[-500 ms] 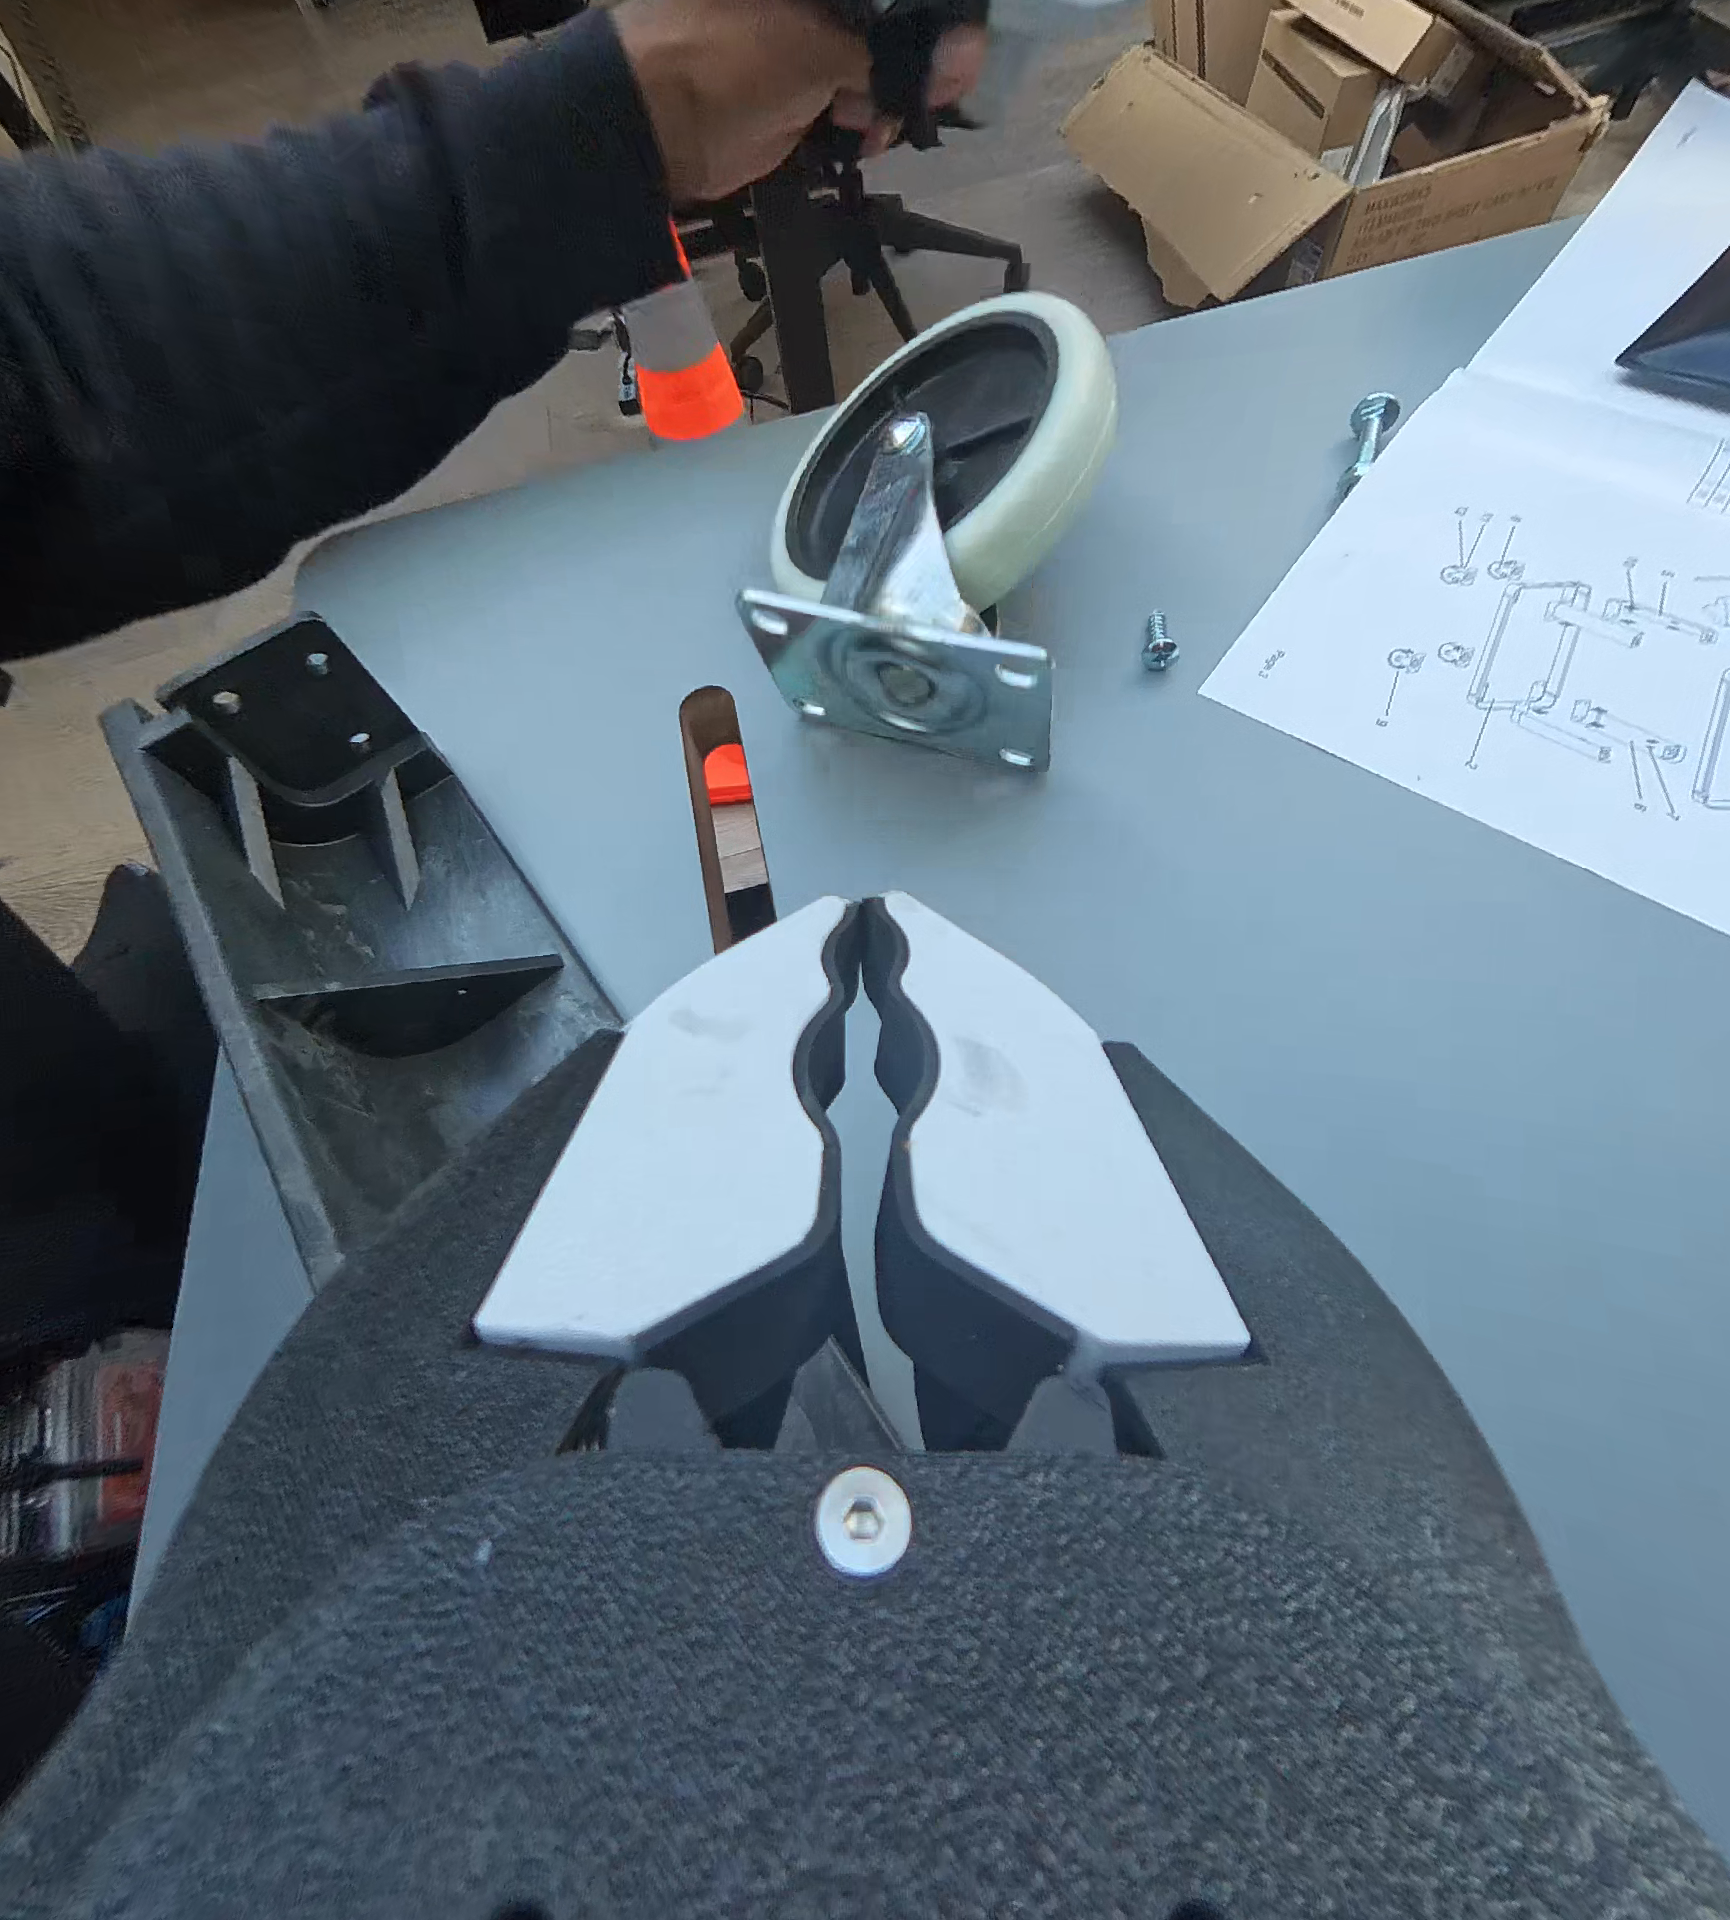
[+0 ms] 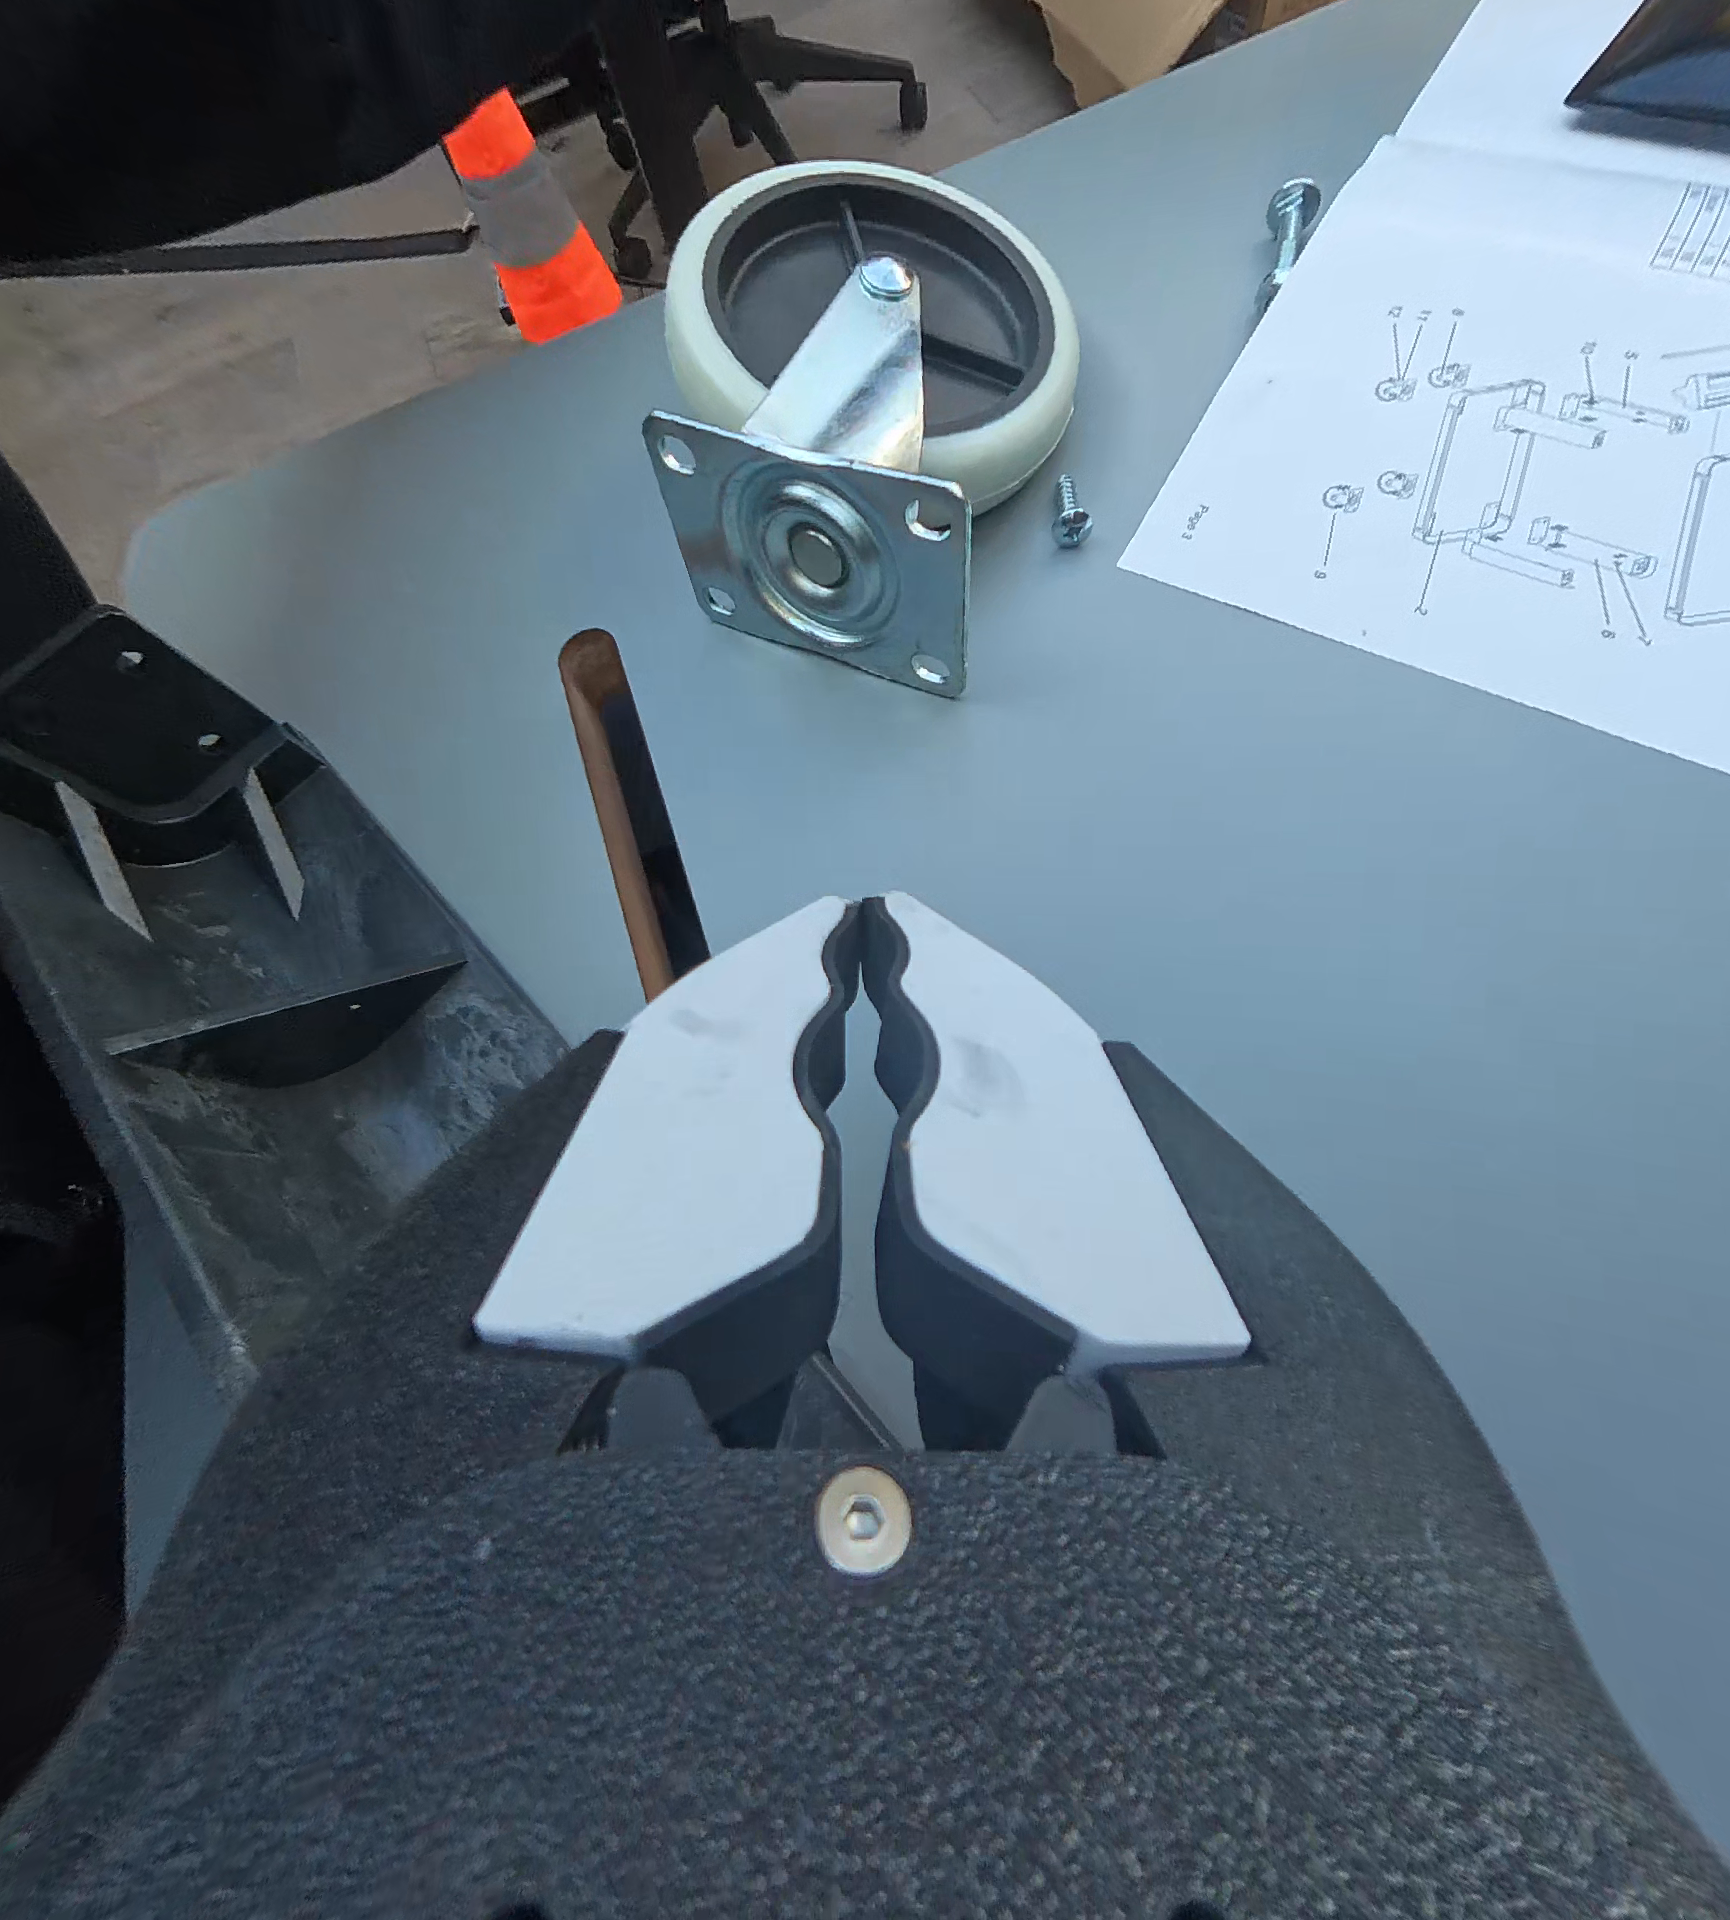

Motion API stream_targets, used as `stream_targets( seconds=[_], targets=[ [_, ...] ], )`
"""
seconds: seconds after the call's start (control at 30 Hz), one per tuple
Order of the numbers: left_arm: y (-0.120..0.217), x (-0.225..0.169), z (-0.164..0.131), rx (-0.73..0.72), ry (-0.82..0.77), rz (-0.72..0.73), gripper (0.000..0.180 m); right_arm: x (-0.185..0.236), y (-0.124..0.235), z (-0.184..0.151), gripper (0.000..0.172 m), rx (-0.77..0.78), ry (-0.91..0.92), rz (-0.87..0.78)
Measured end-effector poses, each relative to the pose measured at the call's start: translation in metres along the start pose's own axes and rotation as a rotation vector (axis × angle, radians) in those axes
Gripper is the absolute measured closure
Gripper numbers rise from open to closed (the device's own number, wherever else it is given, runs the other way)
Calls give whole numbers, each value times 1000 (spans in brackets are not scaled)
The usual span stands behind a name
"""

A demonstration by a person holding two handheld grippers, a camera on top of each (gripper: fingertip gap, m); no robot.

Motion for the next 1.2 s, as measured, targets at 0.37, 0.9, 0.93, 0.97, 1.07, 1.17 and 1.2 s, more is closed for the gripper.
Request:
stream_targets(
  seconds=[0.37, 0.9, 0.93, 0.97, 1.07, 1.17, 1.2],
  targets=[
    [-26, -1, 26, 162, -136, 67, 82, -17, -16, 59, 172, 182, 145, -191],
    [-93, -54, 13, 542, -603, 121, 99, -22, -76, 76, 172, 160, 133, -204],
    [-95, -55, 12, 540, -572, 109, 99, -23, -75, 74, 172, 159, 128, -207],
    [-97, -55, 11, 541, -541, 96, 99, -24, -75, 73, 172, 159, 124, -211],
    [-103, -51, 3, 548, -478, 85, 97, -28, -74, 71, 172, 167, 115, -223],
    [-109, -48, -10, 545, -414, 110, 94, -32, -74, 72, 172, 168, 116, -233],
    [-111, -47, -14, 534, -400, 127, 94, -33, -75, 72, 172, 169, 119, -238]
  ],
)
Point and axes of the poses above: each gripper's, where its closed fingertips meet, y back along the fingers, z out of its top, x = y × z across the jaws, the point moved 9 cm from there along y, back along the fingers, and after that the axes turned 1 degree about -y, right-handed, at the moved point
